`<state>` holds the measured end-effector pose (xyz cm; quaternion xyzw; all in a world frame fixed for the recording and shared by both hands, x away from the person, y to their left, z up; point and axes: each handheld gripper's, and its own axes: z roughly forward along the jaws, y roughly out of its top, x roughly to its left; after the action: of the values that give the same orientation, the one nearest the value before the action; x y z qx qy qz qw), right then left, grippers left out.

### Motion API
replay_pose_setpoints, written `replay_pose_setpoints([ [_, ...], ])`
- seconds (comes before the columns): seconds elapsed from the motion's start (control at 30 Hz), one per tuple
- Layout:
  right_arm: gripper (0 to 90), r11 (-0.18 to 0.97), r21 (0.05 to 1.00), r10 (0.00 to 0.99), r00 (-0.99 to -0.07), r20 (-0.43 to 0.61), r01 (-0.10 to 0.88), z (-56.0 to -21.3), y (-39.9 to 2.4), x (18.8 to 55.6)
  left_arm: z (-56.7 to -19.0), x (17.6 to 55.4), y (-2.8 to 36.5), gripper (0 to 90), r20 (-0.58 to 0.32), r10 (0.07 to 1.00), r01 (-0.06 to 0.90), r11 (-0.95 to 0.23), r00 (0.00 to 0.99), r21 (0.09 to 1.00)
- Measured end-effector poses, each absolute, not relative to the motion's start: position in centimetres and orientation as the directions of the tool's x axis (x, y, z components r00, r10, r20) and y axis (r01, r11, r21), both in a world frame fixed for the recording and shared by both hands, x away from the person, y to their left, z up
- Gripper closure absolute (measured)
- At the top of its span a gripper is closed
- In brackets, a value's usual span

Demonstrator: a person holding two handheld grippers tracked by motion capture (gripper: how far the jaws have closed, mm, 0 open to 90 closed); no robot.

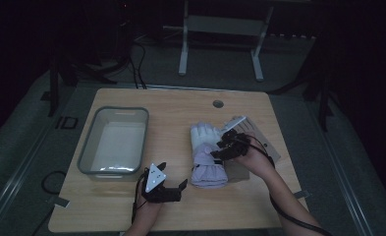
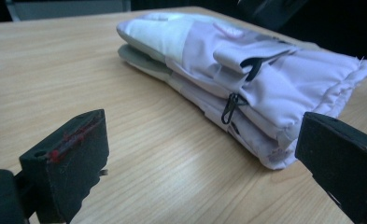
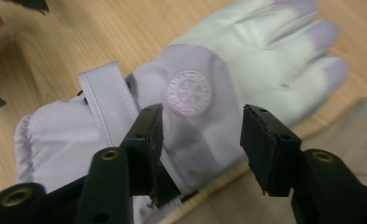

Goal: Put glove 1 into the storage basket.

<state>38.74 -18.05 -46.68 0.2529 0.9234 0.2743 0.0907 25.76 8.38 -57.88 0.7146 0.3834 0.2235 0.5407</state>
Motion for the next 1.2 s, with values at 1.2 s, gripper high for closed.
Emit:
replay_pose_setpoints([
  [1.2,46.1,0.341,0.686,0.728,-0.642,0.239,0.642,-50.4,-22.1,38.3,-54.4,32.0,3.3,23.3,-0.412,0.724,0.727,-0.178,0.554,0.664],
])
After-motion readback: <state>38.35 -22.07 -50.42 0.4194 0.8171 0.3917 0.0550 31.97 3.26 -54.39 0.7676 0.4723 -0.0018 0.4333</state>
